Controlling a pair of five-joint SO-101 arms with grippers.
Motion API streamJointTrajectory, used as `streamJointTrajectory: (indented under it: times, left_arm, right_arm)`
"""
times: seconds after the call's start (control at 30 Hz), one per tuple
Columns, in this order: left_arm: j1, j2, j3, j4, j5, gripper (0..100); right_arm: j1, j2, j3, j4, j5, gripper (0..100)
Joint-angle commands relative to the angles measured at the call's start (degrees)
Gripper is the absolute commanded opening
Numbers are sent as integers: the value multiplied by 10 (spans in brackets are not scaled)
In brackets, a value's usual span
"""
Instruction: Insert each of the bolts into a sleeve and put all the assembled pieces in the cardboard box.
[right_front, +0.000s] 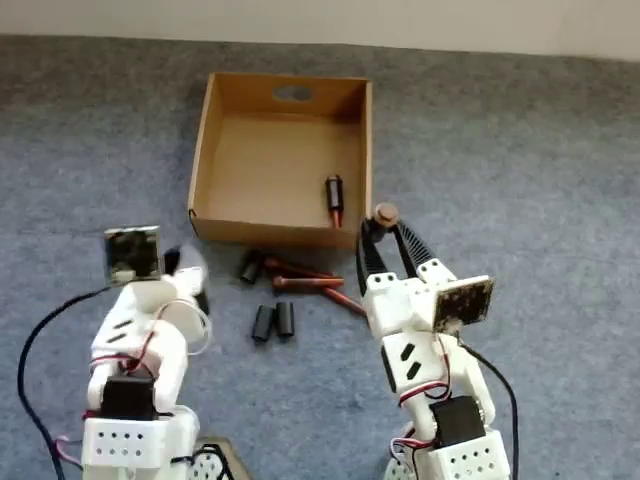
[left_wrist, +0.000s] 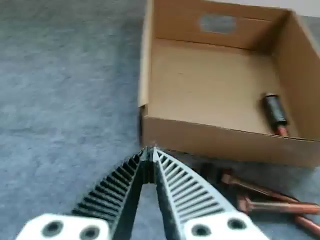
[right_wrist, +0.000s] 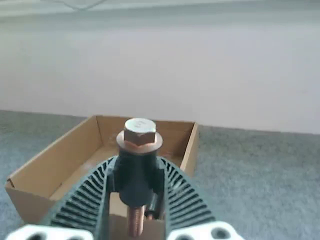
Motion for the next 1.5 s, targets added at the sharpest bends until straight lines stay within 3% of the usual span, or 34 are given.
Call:
streamJointTrajectory:
  times: [0.0,0.1,0.53,1.3,1.47]
  left_arm:
    - [-33,-72,47,-25,-47,38]
    - [-34,-108,93,-27,-86,38]
    - [-34,-95,94,-25,-88,38]
    - [-34,-95,94,-25,-89,38]
    - [-34,-95,94,-25,-89,38]
  right_arm:
    - [0,-3,36,42,-4,5]
    - [0,-1,-9,82,-4,5]
    - [0,61,-306,127,-2,5]
    - [-19,1037,-906,131,-10,5]
    - [-19,1120,-956,148,-103,5]
